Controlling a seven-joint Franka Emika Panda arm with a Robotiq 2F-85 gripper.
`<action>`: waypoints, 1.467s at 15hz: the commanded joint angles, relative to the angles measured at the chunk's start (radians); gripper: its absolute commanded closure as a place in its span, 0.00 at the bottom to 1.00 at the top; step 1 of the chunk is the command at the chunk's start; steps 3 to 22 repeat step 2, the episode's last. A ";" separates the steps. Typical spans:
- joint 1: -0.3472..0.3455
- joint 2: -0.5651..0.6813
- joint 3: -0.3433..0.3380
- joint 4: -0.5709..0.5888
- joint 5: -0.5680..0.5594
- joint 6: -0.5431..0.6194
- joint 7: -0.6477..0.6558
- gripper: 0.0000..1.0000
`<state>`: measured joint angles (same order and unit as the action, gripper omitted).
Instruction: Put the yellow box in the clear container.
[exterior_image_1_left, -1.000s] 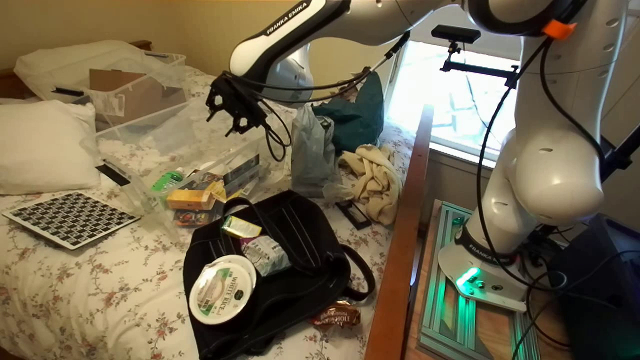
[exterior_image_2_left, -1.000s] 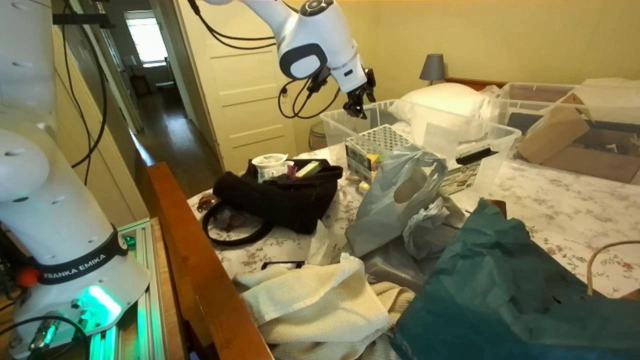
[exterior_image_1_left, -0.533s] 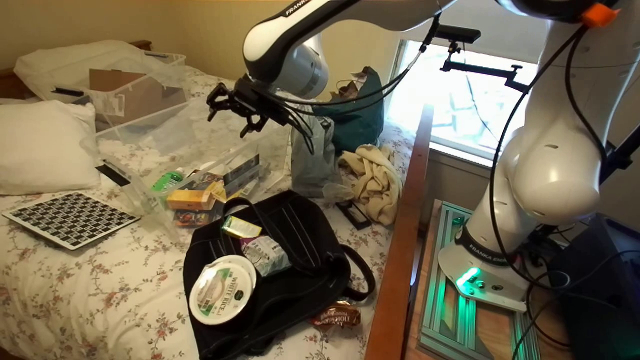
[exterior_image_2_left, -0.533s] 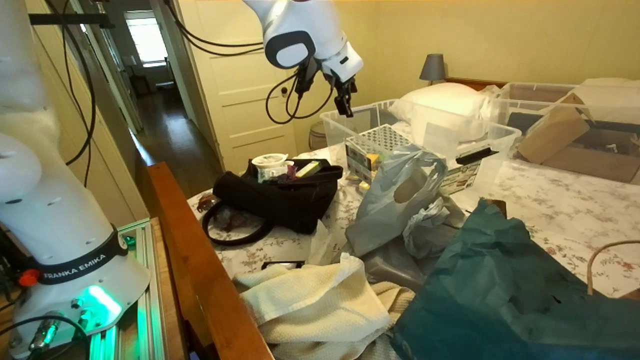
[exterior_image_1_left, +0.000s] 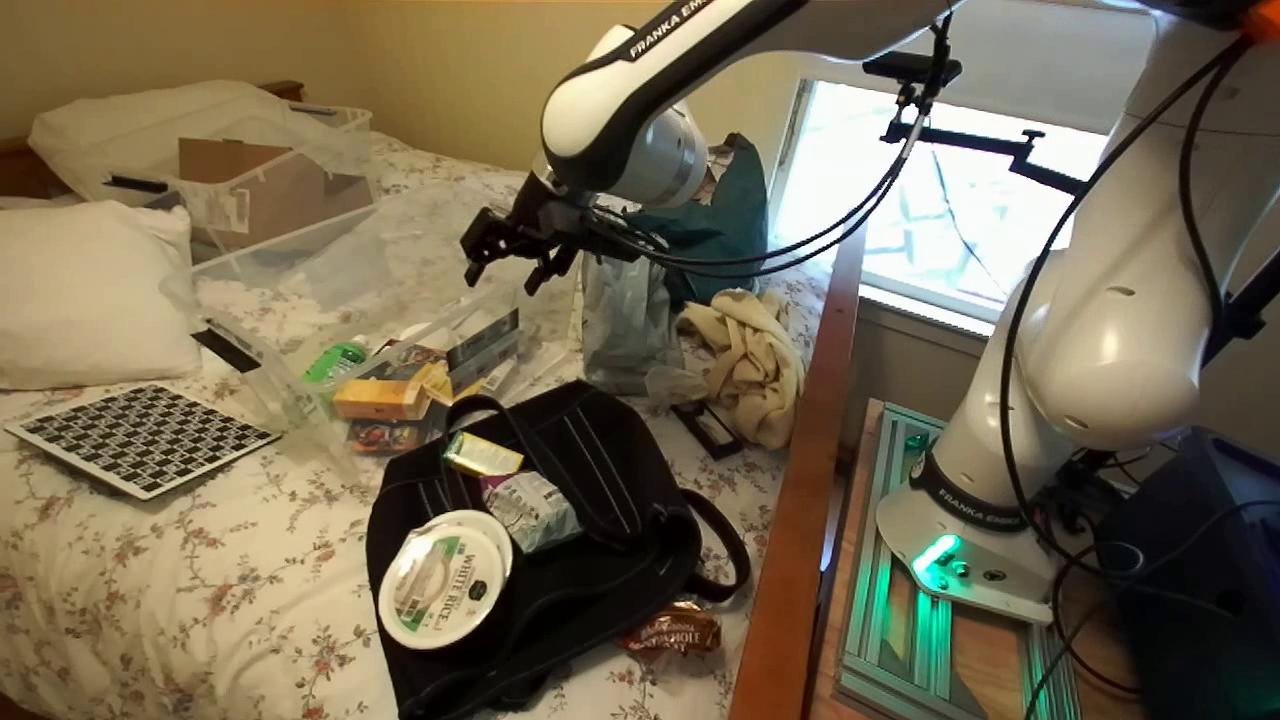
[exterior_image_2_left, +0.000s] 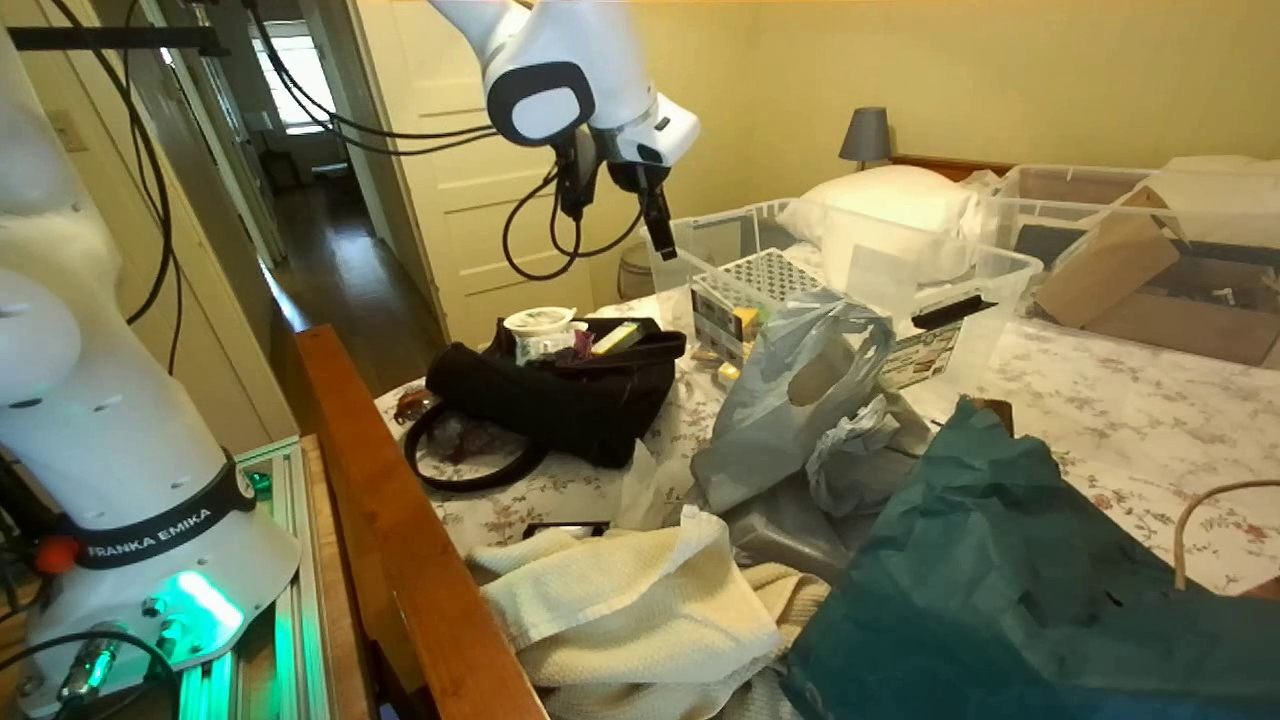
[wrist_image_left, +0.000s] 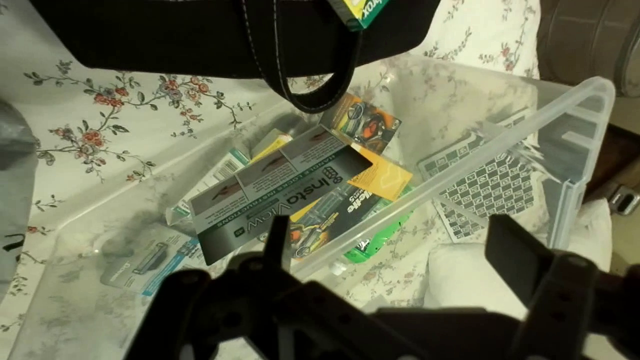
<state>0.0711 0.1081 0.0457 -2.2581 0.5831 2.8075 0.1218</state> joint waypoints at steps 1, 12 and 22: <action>0.000 -0.008 0.000 -0.009 -0.003 0.000 -0.004 0.00; 0.000 -0.014 0.000 -0.014 -0.004 0.000 -0.008 0.00; 0.000 -0.014 0.000 -0.014 -0.004 0.000 -0.008 0.00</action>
